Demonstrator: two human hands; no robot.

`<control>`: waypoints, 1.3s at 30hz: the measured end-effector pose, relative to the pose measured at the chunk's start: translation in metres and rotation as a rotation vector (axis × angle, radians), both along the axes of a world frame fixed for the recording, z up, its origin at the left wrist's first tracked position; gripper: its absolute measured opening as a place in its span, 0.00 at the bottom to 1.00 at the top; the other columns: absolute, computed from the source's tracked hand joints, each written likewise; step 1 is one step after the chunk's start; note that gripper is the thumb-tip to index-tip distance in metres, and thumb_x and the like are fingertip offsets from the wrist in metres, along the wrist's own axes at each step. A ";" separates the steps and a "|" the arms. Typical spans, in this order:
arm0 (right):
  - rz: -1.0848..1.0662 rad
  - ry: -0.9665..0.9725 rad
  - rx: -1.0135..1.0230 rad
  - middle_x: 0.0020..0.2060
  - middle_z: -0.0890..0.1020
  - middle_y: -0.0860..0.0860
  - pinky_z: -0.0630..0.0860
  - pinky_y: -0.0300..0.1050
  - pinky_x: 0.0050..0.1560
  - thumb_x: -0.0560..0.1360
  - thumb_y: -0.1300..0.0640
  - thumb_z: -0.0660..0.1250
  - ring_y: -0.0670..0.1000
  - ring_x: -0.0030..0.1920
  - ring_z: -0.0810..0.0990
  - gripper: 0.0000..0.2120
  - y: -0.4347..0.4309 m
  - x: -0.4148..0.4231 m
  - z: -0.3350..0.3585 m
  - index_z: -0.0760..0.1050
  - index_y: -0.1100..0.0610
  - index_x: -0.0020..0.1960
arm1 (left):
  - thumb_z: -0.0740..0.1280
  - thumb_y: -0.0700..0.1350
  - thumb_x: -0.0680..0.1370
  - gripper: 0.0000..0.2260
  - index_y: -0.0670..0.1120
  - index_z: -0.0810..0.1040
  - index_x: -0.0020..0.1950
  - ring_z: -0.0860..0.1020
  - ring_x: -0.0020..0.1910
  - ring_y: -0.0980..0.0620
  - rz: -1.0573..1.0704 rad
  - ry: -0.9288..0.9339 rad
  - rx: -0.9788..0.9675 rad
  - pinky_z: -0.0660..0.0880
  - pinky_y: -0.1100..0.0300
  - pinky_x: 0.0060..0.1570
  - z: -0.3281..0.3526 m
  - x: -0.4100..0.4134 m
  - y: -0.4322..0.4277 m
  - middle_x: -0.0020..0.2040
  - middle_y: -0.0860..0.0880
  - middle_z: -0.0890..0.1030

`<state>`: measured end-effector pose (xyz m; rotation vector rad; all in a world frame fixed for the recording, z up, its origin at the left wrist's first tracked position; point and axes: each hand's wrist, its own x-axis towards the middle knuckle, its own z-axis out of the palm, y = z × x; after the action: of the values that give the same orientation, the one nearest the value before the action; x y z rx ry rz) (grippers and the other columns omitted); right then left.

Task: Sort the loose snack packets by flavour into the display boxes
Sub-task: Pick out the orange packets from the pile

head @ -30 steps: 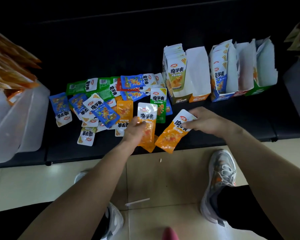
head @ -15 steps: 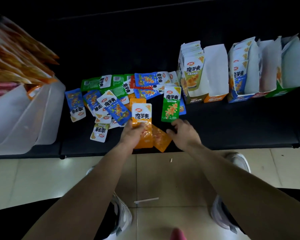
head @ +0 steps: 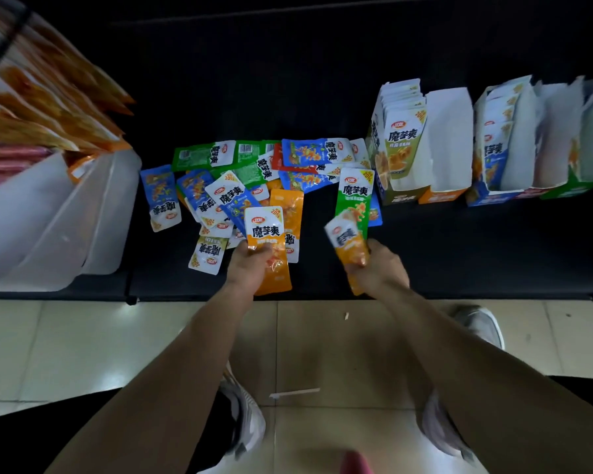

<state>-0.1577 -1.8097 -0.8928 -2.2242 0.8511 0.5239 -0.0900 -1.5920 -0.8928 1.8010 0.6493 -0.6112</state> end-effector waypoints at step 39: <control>0.419 -0.089 -0.172 0.56 0.76 0.53 0.74 0.51 0.50 0.71 0.50 0.77 0.57 0.57 0.77 0.24 0.023 -0.006 -0.012 0.67 0.52 0.60 | 0.70 0.49 0.78 0.15 0.51 0.74 0.64 0.81 0.56 0.42 0.103 0.006 -0.035 0.78 0.39 0.58 -0.003 0.014 0.045 0.59 0.45 0.81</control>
<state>-0.1636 -1.7863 -0.9046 -2.5789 0.3933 0.5552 -0.0756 -1.5474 -0.8957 1.7227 0.7264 -0.5556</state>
